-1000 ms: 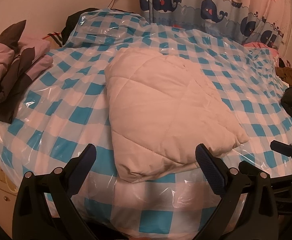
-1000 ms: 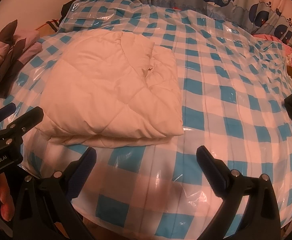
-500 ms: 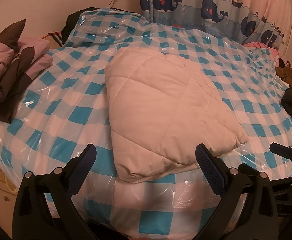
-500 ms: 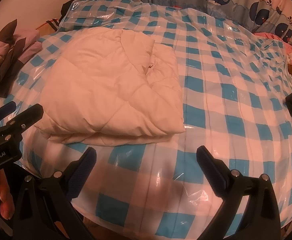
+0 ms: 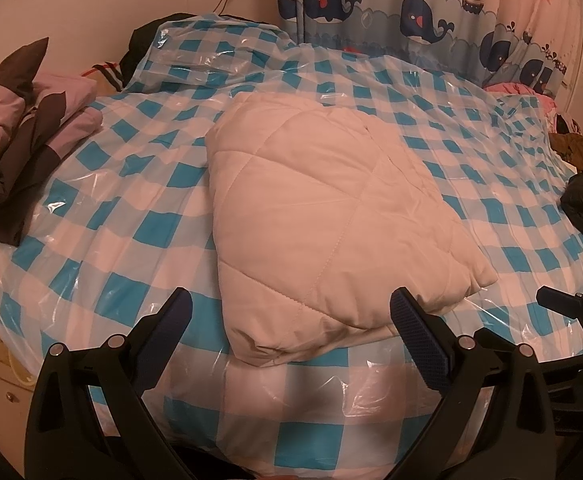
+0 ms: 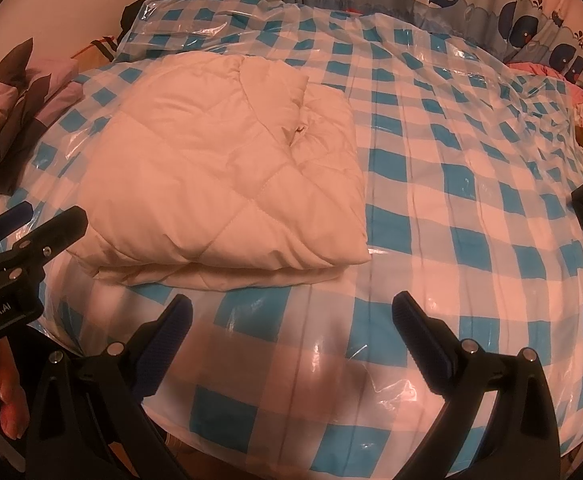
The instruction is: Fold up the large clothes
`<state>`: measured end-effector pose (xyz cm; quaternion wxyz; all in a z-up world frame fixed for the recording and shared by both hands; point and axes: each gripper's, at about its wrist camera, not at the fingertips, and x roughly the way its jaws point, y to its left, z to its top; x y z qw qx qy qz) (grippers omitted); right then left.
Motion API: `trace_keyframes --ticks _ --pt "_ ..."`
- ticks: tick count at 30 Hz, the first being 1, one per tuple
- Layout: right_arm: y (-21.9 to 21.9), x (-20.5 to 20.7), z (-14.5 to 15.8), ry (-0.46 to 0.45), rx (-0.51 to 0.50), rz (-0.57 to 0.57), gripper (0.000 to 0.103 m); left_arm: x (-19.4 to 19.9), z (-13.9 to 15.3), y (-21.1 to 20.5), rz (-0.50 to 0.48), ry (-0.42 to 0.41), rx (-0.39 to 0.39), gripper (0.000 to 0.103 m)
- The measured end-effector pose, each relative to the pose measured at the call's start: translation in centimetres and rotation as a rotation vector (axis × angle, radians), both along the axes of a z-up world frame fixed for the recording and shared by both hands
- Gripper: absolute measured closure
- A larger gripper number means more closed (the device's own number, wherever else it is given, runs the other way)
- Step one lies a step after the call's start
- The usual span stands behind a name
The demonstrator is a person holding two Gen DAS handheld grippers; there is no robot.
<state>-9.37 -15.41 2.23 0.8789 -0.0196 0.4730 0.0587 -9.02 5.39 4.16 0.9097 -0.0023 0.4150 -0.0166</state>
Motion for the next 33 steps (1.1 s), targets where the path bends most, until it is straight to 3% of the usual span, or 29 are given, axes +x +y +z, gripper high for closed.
trace_keyframes --ticks 25,29,33 --pt "-0.3 0.3 -0.3 0.005 0.004 0.002 0.007 0.4 -0.8 -0.3 -0.008 0.012 -0.019 0.008" --pt "-0.5 -0.1 -1.2 0.011 0.009 0.003 0.007 0.2 -0.5 0.1 -0.086 -0.032 -0.135 0.008" --pt "-0.9 -0.2 -1.3 0.014 0.016 0.002 0.007 -0.5 0.1 -0.3 -0.063 -0.120 -0.055 0.009"
